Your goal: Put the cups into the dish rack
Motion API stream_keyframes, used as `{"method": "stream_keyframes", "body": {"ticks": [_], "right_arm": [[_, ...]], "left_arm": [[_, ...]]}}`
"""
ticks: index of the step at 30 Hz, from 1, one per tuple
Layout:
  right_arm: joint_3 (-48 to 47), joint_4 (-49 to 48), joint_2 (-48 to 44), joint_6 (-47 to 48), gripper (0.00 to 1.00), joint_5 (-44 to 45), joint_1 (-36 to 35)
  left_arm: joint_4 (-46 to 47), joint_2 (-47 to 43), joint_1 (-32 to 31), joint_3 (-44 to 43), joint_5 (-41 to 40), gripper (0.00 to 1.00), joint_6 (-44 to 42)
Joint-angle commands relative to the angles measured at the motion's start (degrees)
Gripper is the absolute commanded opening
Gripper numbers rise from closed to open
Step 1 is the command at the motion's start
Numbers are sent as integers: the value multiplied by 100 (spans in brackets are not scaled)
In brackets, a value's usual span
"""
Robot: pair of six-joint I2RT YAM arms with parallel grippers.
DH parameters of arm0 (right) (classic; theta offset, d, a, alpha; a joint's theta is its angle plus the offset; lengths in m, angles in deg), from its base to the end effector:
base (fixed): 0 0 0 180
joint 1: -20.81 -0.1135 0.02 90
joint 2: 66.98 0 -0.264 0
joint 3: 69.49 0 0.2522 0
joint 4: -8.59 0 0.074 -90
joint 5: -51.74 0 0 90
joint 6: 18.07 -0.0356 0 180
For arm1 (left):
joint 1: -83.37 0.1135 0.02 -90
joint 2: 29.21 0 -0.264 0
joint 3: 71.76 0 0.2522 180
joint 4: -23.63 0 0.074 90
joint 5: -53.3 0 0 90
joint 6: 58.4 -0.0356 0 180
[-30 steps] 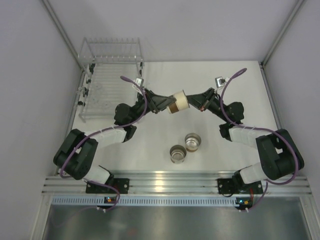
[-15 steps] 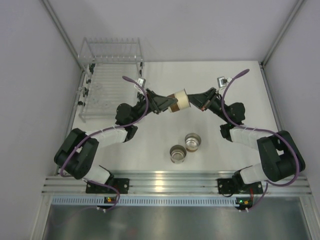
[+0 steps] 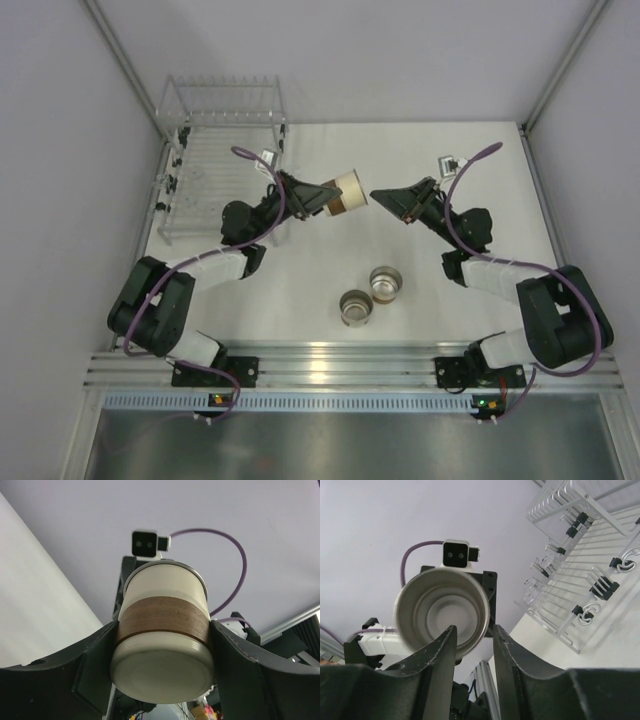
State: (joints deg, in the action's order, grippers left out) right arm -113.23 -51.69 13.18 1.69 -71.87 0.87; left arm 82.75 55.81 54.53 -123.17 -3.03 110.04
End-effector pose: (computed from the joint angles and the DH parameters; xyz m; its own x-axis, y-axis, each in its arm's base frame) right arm 0.2496 0.1115 0.2658 -0.5866 0.6210 -0.5199 -0.6148 0.0765 0.7850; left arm 0.2538 -0.1623 0.2815 -0.7471 -0.5194 -0.4148 0.5379 -0.1058 -0.8364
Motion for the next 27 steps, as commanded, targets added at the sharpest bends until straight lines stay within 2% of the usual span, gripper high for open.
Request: {"method": "stream_keyframes", "body": {"ticks": [1, 5, 10, 12, 13, 14, 15, 16, 17, 18, 19, 20, 22, 23, 27], "right_arm": [[53, -1464, -255, 203, 36, 108, 140], [176, -1596, -229, 160, 38, 144, 201], [369, -1780, -194, 98, 40, 170, 298], [431, -1711, -237, 177, 40, 179, 325], [483, -1658, -264, 221, 40, 179, 342], [501, -1553, -290, 299, 40, 179, 342], [528, -1509, -334, 344, 41, 188, 351], [571, -1465, -352, 370, 41, 188, 351], [589, -1386, -361, 431, 41, 179, 368], [616, -1342, -378, 458, 41, 179, 386], [625, -1306, -378, 476, 41, 179, 386], [625, -1254, -378, 502, 41, 170, 412], [633, -1253, -361, 511, 41, 144, 430], [625, -1262, -335, 511, 41, 144, 430], [633, -1297, -238, 511, 42, 135, 439]], "left_arm": [[1185, -248, 649, -102, 192, 0, 198], [1193, -354, 1292, -199, 385, 0, 426], [1106, -406, 2205, -733, 877, 0, 682], [335, -450, 2452, -971, 1211, 0, 420], [-147, -590, 2627, -1260, 1308, 0, 149], [-1700, -730, 2699, -1428, 1413, 0, -785], [-2534, -854, 2743, -1630, 1379, 0, -1421], [-3473, -1098, 2743, -2084, 1266, 0, -2637], [-4944, -1179, 2743, -2315, 1108, 0, -3188], [-5820, -1232, 2752, -2630, 698, 0, -3716], [-6499, -1259, 2752, -3156, 441, 0, -4661], [-7707, -1233, 2752, -3457, 221, 0, -5045], [-8585, -1049, 2752, -3915, -447, 0, -5939], [-9337, -952, 2752, -4317, -919, 0, -6189], [-10352, -671, 2752, -4751, -2176, 0, -6867]]}}
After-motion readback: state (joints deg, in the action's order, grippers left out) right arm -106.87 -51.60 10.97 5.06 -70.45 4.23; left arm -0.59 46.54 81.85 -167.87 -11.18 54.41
